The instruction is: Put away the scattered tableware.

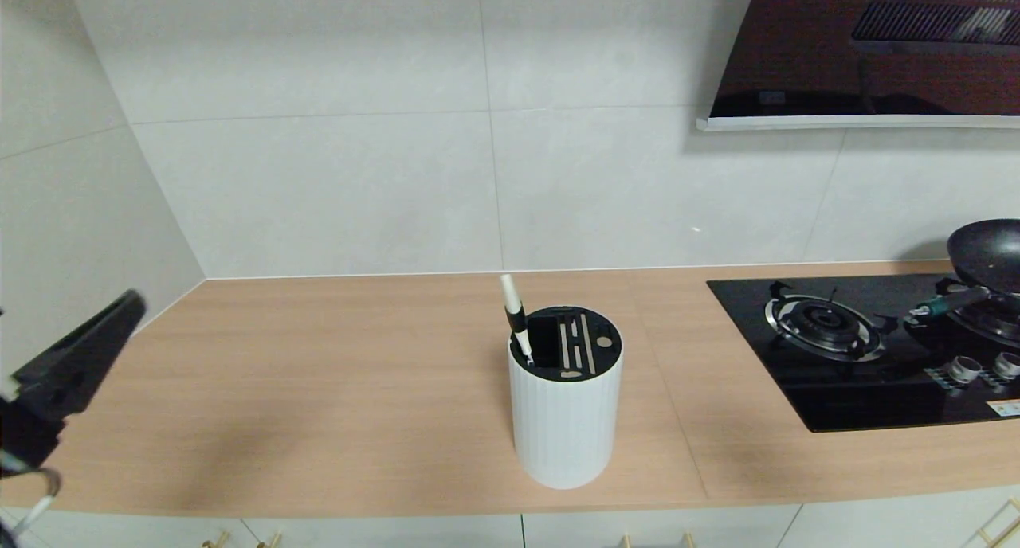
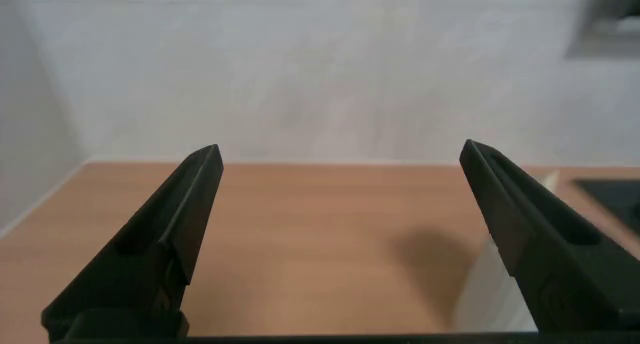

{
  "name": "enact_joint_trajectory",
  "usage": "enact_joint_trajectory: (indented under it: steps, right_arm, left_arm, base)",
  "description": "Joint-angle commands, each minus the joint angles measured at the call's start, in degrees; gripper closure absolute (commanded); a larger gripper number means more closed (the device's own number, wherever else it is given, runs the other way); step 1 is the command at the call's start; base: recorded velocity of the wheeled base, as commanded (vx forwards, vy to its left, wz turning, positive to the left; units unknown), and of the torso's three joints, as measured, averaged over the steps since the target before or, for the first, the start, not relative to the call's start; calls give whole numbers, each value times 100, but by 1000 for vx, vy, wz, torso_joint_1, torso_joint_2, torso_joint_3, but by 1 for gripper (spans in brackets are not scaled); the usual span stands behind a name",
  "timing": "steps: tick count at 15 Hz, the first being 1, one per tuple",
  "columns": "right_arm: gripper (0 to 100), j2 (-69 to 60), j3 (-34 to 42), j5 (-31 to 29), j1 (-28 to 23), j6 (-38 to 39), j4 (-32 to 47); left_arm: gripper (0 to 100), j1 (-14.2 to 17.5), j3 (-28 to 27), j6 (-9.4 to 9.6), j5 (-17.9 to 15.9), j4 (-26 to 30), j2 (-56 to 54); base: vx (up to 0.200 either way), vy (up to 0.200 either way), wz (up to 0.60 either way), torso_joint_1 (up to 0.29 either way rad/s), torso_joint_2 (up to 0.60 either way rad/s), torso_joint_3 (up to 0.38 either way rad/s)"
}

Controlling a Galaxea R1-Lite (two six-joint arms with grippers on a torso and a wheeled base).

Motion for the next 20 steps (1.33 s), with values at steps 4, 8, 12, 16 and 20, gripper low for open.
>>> enact_joint_trajectory:
  steps: [4,8,12,16,20]
  right_arm:
    - [0,-2959,123,-27,-1222,198,2499]
    - [0,-3240,431,149,-2022,567,2499]
    - [0,-3539,1072,131,-2145,585,2455]
    - [0,-3530,2549,500,-2145,541,1418]
    - [0,-3530,2549,834,-2145,515,1752]
  left_arm:
    - [0,1407,55,-5,-973,3726,-4042]
    - [0,2031,125,-427,-613,3717,-4007]
    - [0,2849,495,-234,-947,3805,-4499]
    - [0,2822,1804,-216,-1773,3419,-4569]
    - [0,2813,2182,-199,-2766,3120,-4569]
  base:
    - [0,0,0,0,0,0]
    - [0,0,0,0,0,0]
    - [0,0,0,0,0,0]
    - [0,0,0,0,0,0]
    - [0,0,0,0,0,0]
